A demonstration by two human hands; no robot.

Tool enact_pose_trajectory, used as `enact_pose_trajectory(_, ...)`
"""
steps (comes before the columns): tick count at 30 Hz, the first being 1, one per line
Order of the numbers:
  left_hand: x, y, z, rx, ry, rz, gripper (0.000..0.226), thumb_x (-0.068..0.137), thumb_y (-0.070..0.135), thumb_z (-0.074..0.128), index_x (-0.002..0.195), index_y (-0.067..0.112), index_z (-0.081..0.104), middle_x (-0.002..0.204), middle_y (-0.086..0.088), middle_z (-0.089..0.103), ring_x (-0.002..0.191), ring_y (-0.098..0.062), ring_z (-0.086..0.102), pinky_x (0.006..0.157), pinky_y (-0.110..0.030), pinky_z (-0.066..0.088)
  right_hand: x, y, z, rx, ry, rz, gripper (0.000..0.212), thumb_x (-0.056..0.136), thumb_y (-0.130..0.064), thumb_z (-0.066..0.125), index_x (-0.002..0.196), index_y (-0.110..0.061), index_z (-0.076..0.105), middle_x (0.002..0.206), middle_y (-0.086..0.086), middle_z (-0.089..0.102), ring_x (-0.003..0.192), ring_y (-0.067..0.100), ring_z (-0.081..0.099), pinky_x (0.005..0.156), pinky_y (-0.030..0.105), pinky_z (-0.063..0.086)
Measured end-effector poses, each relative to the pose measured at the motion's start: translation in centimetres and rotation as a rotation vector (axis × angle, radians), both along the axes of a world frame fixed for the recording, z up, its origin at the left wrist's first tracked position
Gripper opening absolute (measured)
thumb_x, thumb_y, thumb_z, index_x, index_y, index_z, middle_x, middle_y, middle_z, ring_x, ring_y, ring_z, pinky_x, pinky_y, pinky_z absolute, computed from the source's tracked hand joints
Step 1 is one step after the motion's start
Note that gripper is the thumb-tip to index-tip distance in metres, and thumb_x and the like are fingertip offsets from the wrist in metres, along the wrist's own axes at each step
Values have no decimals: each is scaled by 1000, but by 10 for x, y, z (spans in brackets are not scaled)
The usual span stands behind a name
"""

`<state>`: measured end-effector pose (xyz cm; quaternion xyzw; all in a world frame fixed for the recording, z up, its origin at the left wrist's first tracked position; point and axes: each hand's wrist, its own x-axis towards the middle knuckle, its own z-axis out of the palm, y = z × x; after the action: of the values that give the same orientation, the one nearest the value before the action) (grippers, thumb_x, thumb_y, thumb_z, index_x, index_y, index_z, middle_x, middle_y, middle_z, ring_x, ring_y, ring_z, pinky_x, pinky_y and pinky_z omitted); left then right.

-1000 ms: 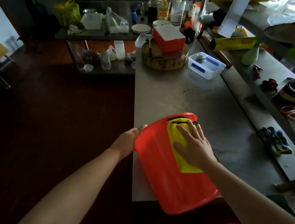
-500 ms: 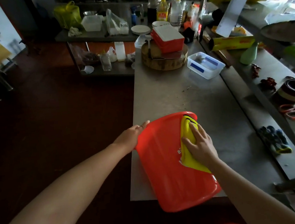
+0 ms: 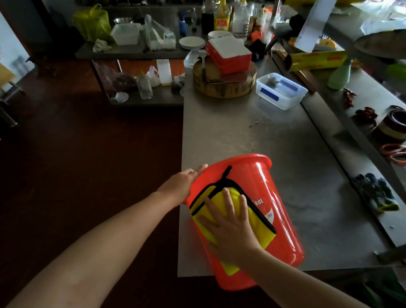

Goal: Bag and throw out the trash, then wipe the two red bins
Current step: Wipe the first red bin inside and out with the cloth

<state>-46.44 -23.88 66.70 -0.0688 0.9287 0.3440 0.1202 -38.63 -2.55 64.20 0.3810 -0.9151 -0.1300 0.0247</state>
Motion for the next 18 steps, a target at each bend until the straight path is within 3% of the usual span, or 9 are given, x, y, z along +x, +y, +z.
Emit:
enact_pose_trajectory(1, 1, -3, -2, -10, 3, 11, 34, 107, 53, 28, 123, 41, 55, 103, -8, 65, 84, -24, 69, 79, -38, 55, 2, -3, -1, 32, -2, 8, 72, 93, -70, 32, 158, -40, 24, 170, 6, -7, 145, 54, -27, 108, 79, -2)
enact_pose_trajectory(4, 5, -6, -3, 44, -13, 35, 40, 107, 55, 26, 123, 37, 57, 88, 3, 61, 77, -20, 68, 78, -39, 55, 2, -3, 1, 34, -7, -17, 70, 94, -69, 30, 158, -41, 24, 170, 5, -9, 147, 50, -28, 110, 77, -4)
enact_pose_trajectory(6, 8, -7, -4, 30, -3, -3, 32, 110, 42, 29, 127, 36, 55, 93, 10, 58, 85, -20, 68, 84, -42, 55, -2, 3, 4, -7, -10, -58, 71, 92, -70, 33, 157, -42, 27, 170, 3, -7, 149, 47, -24, 110, 77, -2)
enact_pose_trajectory(8, 10, -8, -6, 52, 21, 5, 29, 109, 38, 33, 130, 37, 55, 103, 15, 57, 96, -15, 66, 85, -36, 54, -8, 12, 6, -71, -17, -99, 72, 90, -72, 36, 156, -44, 28, 171, 2, -4, 152, 44, -19, 111, 77, 1)
enact_pose_trajectory(10, 14, -9, -5, 52, 53, 22, 25, 106, 53, 35, 117, 42, 54, 93, 14, 60, 88, -11, 68, 72, -23, 48, -16, 23, 8, -170, -42, -148, 72, 87, -74, 36, 155, -49, 26, 171, -2, -4, 153, 41, -16, 112, 77, 6)
enact_pose_trajectory(13, 17, -6, 0, 2, 154, -14, 42, 94, 79, 30, 96, 53, 62, 87, 6, 66, 79, -9, 68, 72, -26, 44, -31, 42, 8, -309, -99, -244, 73, 85, -77, 37, 153, -57, 18, 170, -10, -9, 155, 33, -17, 117, 72, 10)
enact_pose_trajectory(15, 16, -6, -1, 15, 161, -19, 41, 90, 84, 28, 80, 61, 59, 89, 5, 67, 83, -11, 67, 74, -29, 43, -39, 56, 7, -375, -142, -307, 76, 83, -77, 39, 152, -60, 13, 169, -14, -12, 155, 28, -17, 119, 67, 12)
enact_pose_trajectory(18, 15, -3, -1, 47, 150, -1, 45, 91, 84, 27, 84, 54, 60, 93, 5, 66, 88, -14, 67, 76, -28, 44, -49, 74, 6, -466, -230, -409, 77, 81, -79, 37, 150, -62, 9, 168, -17, -9, 156, 25, -12, 120, 60, 20)
